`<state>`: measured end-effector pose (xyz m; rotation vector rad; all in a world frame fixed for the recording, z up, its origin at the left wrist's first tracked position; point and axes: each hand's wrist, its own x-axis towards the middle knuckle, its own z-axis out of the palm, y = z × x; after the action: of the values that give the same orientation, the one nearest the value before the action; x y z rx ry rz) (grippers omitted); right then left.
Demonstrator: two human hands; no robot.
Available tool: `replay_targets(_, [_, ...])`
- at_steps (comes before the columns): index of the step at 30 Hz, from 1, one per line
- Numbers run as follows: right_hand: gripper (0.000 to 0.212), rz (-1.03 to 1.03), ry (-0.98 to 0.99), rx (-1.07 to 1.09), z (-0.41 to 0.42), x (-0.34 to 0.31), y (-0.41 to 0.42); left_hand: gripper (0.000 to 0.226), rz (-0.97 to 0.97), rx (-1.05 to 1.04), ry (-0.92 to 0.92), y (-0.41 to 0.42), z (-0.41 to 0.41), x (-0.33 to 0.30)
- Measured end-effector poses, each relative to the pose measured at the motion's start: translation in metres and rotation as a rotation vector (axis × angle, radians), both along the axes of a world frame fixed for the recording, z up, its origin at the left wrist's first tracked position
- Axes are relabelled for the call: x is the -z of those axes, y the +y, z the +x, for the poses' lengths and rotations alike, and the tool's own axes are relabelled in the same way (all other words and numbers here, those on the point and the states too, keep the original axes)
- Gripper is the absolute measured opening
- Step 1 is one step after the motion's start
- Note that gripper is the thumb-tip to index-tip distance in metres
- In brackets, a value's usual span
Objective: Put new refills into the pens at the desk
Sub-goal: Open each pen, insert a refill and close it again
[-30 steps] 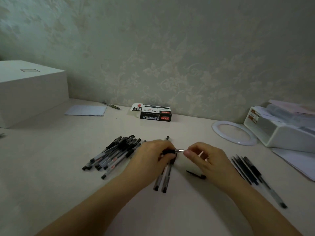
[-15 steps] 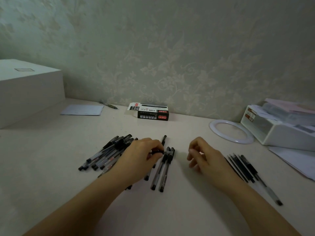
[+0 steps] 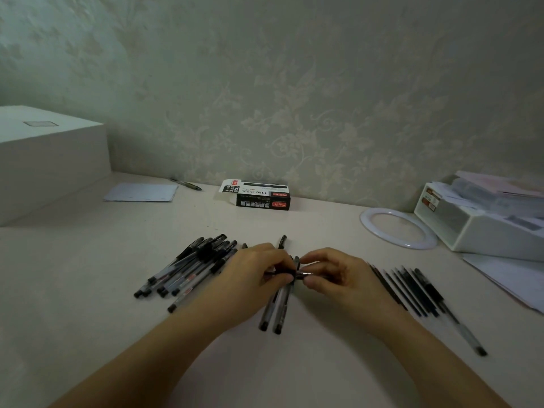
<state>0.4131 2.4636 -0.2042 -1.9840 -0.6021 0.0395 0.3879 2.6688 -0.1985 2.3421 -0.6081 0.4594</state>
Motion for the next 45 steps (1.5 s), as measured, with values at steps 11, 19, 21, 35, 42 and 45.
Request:
replay_targets(11, [0.012,0.018,0.013,0.021,-0.002,0.001,-0.004,0.011,0.028,0.038,0.034,-0.005,-0.003,-0.002])
replay_targets(19, [0.013,0.019,-0.004,-0.004,-0.002,0.002,-0.005,0.011,-0.001,-0.008,0.026,-0.009,-0.004,0.001])
replay_targets(21, [0.012,0.029,-0.004,-0.010,-0.002,0.002,-0.005,0.011,-0.012,-0.023,0.031,-0.011,-0.005,0.001])
replay_targets(35, [0.015,-0.128,-0.206,0.481,0.006,-0.026,-0.036,0.004,-0.090,-0.236,-0.042,-0.023,-0.003,0.004])
replay_targets(42, [0.033,-0.632,0.030,0.961,0.022,-0.020,-0.114,0.016,0.077,-0.209,-0.035,-0.032,-0.006,0.010])
replay_targets(45, [0.037,-0.755,0.185,0.947,0.026,-0.011,-0.123,0.023,0.125,-0.176,-0.050,-0.042,-0.009,0.012])
